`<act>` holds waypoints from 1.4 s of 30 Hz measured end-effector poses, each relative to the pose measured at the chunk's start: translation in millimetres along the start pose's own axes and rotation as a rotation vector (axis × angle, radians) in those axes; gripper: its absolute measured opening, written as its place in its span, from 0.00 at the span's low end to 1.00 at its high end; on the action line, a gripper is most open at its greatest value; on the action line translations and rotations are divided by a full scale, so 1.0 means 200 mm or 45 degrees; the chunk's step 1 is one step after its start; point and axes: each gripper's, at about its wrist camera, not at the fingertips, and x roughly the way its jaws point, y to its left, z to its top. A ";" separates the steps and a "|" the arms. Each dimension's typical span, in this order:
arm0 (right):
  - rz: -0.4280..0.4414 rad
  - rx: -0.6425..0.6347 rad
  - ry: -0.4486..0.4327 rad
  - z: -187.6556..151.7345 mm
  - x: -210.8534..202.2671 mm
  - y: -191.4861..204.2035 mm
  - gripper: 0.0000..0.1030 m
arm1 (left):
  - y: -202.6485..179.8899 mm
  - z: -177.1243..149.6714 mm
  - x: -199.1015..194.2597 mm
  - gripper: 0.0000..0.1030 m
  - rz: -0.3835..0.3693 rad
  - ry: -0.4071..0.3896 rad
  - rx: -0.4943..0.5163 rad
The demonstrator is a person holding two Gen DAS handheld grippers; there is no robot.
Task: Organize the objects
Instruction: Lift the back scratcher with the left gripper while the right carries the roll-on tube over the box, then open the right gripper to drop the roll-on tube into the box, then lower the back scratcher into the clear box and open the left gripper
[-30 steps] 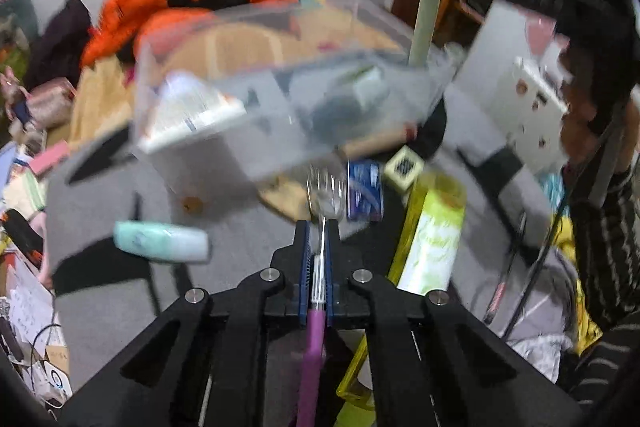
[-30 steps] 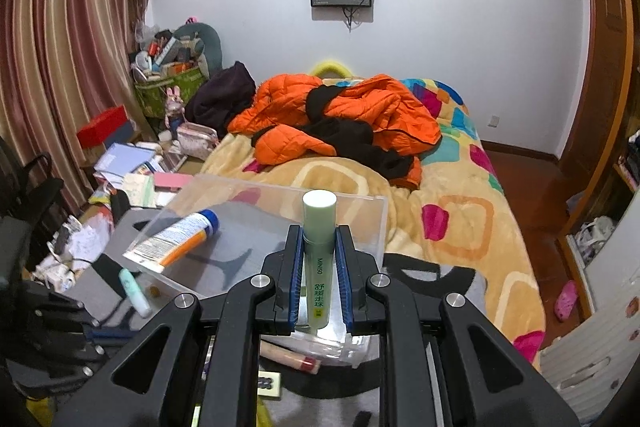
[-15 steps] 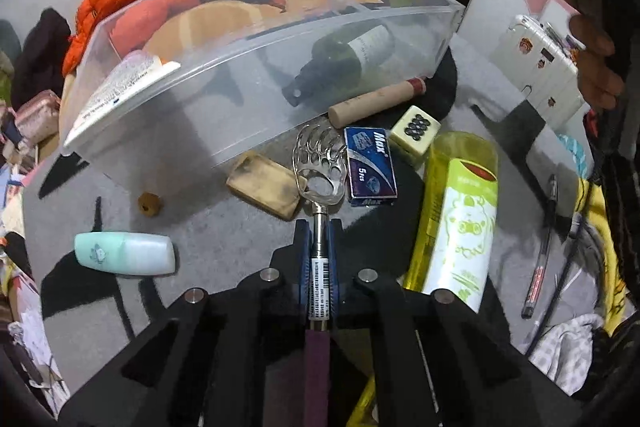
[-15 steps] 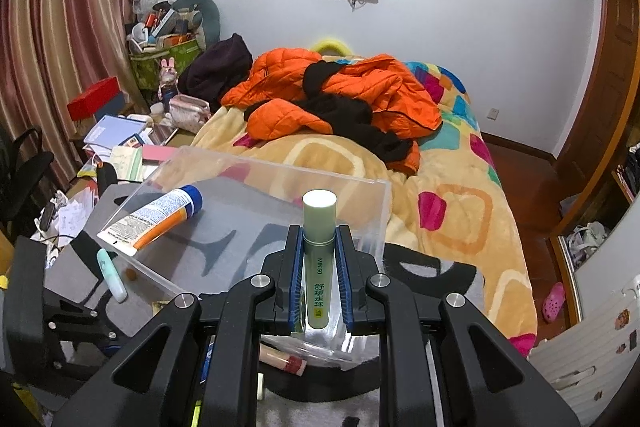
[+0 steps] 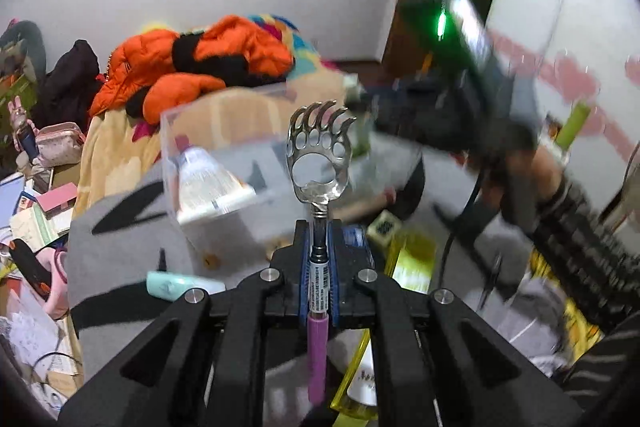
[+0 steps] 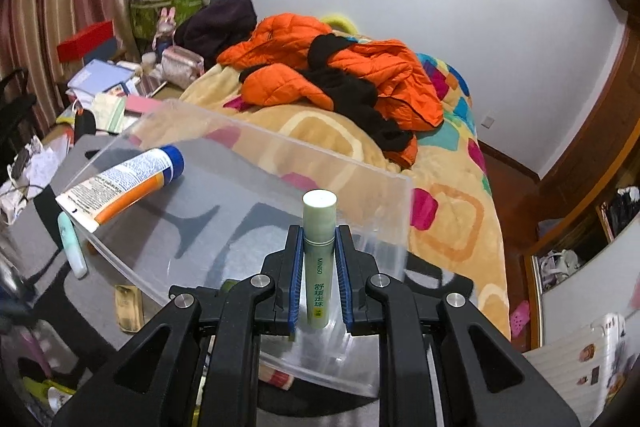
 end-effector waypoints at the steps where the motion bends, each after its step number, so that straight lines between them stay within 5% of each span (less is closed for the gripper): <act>1: -0.005 -0.011 0.004 0.00 0.01 0.02 0.14 | 0.01 0.02 -0.02 0.07 -0.005 -0.024 -0.019; 8: 0.071 -0.021 0.027 0.03 0.09 0.10 0.14 | 0.08 0.18 -0.13 0.07 0.003 -0.170 -0.099; 19: 0.203 0.012 0.102 0.00 0.17 0.13 0.14 | 0.13 0.38 -0.14 0.07 0.023 -0.238 -0.164; 27: 0.207 0.039 0.043 -0.02 0.09 0.08 0.23 | 0.15 0.50 -0.10 0.07 0.079 -0.266 -0.180; 38: 0.210 0.083 -0.085 -0.07 -0.14 -0.03 0.45 | 0.21 0.52 0.13 0.07 0.157 -0.164 -0.218; 42: 0.212 0.100 -0.107 -0.11 -0.19 -0.06 0.48 | 0.22 0.51 0.22 0.07 0.098 -0.103 -0.255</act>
